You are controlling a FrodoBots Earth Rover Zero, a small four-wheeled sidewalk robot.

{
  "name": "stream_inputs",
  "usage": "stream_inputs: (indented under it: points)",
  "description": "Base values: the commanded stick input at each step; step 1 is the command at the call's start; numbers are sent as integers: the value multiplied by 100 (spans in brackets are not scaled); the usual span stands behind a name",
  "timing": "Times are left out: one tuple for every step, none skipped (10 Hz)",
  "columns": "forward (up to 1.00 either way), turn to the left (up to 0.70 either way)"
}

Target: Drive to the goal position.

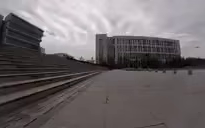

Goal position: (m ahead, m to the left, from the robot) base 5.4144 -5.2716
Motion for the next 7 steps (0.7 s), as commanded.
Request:
stream_inputs:
  points:
    - [70, 0]
    - [70, 0]
    - [70, 0]
    - [70, 0]
    - [70, 0]
    - [70, 0]
    - [70, 0]
